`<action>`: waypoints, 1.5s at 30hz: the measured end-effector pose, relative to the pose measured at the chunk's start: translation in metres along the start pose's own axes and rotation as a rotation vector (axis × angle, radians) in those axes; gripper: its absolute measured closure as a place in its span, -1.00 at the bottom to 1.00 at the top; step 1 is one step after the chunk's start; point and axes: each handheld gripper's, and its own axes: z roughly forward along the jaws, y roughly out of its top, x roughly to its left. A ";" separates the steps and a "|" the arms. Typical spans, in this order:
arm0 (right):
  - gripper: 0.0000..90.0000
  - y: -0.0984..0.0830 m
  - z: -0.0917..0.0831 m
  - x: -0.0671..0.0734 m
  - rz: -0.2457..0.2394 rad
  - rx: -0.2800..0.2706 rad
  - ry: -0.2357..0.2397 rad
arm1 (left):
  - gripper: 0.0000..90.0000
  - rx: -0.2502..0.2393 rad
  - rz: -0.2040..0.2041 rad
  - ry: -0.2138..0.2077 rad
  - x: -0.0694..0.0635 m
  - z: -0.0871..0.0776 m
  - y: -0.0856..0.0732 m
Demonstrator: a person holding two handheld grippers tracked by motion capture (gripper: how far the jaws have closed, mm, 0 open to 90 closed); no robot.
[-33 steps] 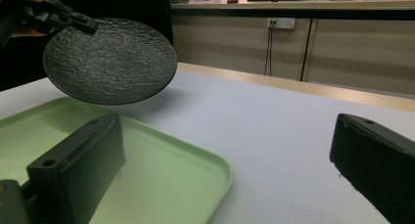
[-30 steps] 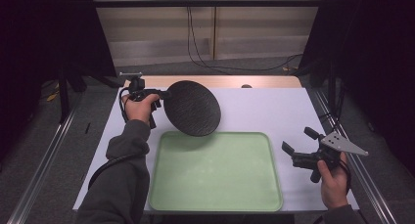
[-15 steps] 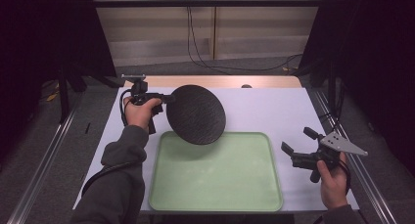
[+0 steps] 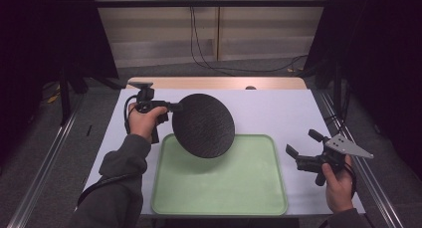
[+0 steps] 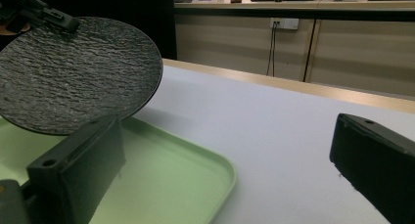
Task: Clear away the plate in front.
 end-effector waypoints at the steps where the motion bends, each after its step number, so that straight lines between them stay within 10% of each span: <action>1: -1.00 0.000 0.000 0.000 -0.005 0.007 -0.002 | 0.89 0.005 0.008 0.003 -0.001 0.000 -0.002; 45: -1.00 0.000 0.001 0.002 -0.009 0.008 0.005 | 0.91 0.190 0.077 -0.127 -0.030 0.013 -0.060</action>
